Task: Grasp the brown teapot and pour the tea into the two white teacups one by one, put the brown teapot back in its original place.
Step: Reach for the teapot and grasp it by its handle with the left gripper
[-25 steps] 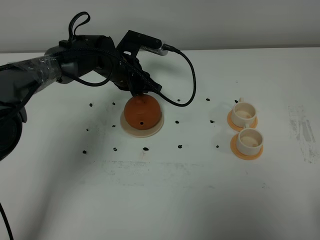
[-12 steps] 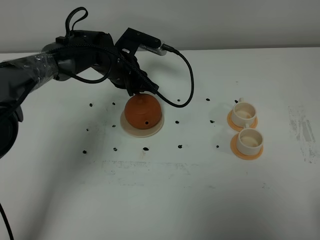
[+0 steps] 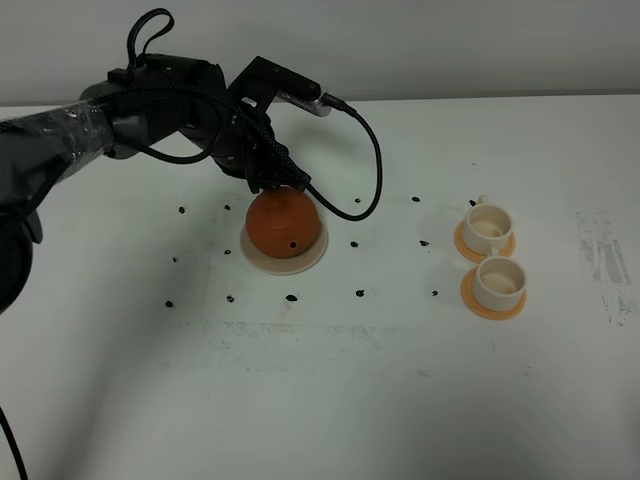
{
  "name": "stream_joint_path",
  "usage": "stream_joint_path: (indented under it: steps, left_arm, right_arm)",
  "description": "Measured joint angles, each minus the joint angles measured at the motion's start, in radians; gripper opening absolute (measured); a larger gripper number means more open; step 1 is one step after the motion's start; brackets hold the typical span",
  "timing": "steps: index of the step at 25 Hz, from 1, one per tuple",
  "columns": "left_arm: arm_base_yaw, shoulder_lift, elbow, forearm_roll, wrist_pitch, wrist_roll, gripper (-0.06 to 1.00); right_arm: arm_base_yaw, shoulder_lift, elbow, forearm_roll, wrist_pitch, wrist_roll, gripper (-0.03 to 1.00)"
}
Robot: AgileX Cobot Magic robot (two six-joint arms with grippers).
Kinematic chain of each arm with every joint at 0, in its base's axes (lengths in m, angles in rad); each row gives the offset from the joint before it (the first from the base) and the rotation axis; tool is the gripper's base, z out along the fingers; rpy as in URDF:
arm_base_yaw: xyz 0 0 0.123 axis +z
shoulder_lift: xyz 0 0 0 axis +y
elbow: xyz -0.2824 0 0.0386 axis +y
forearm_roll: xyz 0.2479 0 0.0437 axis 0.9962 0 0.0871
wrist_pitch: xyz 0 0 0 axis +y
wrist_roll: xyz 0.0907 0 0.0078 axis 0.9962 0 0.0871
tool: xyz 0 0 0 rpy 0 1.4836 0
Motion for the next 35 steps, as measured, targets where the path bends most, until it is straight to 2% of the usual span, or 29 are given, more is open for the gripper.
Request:
stream_joint_path:
  steps: [6,17,23,35]
  left_arm:
    - [0.000,-0.010,0.000,0.026,0.019,0.009,0.31]
    - [0.000,-0.012,0.000,0.026,0.013,0.034,0.31]
    - [0.000,-0.020,0.000,0.026,-0.051,0.065,0.31]
    - [0.031,0.003,0.000,0.024,-0.062,0.010,0.31]
  right_arm:
    - [0.000,0.000,0.000,0.000,0.000,0.000,0.47]
    - [0.000,0.000,0.000,0.000,0.000,0.000,0.47]
    - [0.000,0.000,0.000,0.000,0.000,0.000,0.47]
    - [0.000,0.000,0.000,0.000,0.000,0.000,0.47]
